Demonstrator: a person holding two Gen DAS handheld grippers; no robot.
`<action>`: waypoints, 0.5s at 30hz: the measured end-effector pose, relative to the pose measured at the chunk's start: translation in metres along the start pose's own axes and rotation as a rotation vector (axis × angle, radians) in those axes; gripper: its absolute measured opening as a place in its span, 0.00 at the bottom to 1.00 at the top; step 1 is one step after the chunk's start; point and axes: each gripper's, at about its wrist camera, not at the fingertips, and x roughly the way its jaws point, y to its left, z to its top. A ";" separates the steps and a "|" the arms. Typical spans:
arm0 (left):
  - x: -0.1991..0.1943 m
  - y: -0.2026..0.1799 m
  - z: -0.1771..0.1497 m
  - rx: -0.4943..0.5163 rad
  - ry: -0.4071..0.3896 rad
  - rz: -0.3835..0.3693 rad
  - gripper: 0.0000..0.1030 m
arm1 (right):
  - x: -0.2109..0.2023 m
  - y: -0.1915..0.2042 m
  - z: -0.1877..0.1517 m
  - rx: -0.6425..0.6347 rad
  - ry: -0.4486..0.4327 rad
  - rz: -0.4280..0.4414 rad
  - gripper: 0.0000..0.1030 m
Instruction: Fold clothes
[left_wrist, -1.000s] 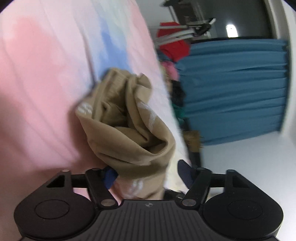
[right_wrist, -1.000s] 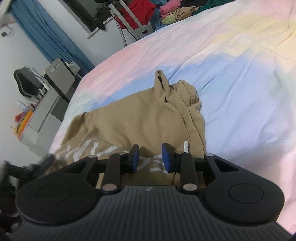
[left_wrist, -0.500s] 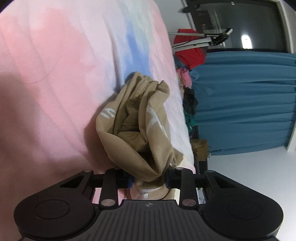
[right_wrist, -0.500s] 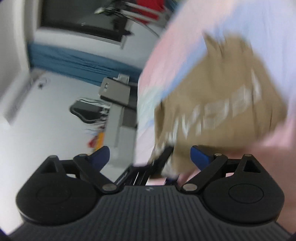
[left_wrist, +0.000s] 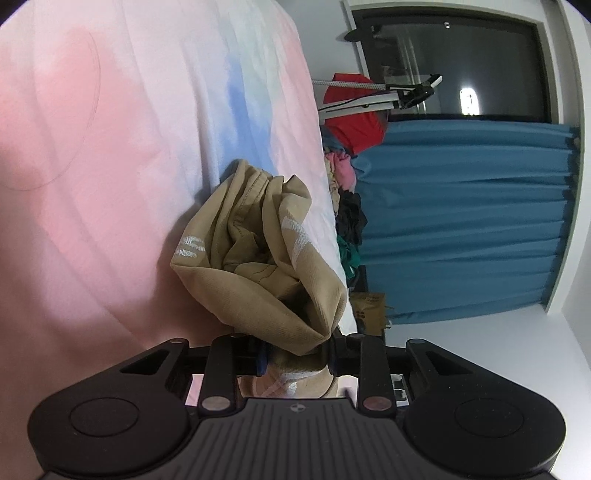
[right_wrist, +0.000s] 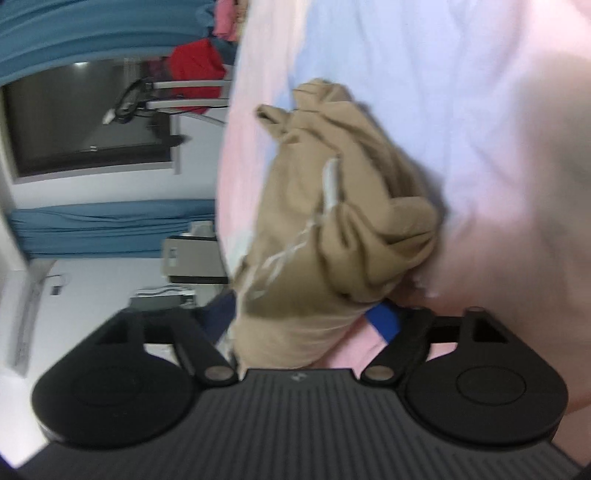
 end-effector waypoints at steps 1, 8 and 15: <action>0.000 0.000 -0.001 0.004 0.000 0.004 0.29 | 0.001 0.000 0.001 -0.005 -0.002 -0.011 0.72; -0.012 -0.011 -0.001 0.035 -0.035 0.027 0.29 | 0.000 0.015 0.002 -0.089 -0.018 -0.025 0.45; -0.051 -0.045 -0.017 0.139 -0.057 0.002 0.29 | -0.024 0.046 -0.001 -0.175 -0.039 0.051 0.38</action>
